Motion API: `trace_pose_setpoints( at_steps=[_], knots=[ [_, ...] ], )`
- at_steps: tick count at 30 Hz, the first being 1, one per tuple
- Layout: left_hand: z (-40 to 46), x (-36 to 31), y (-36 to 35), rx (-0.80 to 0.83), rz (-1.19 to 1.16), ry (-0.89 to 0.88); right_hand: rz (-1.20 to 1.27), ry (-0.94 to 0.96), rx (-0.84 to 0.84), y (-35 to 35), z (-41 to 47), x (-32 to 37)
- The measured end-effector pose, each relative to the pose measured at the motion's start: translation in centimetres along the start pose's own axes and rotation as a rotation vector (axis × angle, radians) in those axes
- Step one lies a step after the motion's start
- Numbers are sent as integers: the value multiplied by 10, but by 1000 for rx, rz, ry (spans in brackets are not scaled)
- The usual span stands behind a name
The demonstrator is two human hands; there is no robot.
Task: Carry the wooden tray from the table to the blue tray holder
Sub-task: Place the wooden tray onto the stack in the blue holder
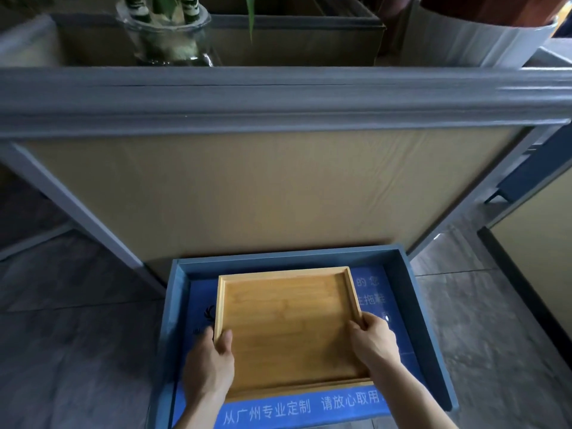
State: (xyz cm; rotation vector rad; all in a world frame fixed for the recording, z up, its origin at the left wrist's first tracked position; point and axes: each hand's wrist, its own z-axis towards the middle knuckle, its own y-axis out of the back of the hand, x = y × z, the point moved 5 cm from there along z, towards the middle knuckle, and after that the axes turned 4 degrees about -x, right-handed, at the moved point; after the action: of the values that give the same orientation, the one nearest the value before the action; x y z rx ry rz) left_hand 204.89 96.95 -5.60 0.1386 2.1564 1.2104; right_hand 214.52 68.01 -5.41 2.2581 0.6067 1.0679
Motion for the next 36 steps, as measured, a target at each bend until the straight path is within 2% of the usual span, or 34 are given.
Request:
trace_pose_setpoints(
  at_steps=[5, 11, 17, 21, 24, 36],
  knots=[
    [-4, 1, -3, -51, 36, -16, 103, 6, 23, 0, 2, -8],
    [-4, 9, -11, -8, -33, 42, -2, 91, 55, 4, 2, -9],
    [6, 5, -13, 24, -69, -48, -47, 104, 104, 5, 11, -15],
    [6, 4, -16, 29, -113, -34, 21, 138, -14, -7, 4, -14],
    [2, 2, -16, -35, -100, -8, 27, 168, -125, -13, -1, -14],
    [2, -1, -12, -177, -13, -2, -79, 181, -217, -15, 6, -14]
  ],
)
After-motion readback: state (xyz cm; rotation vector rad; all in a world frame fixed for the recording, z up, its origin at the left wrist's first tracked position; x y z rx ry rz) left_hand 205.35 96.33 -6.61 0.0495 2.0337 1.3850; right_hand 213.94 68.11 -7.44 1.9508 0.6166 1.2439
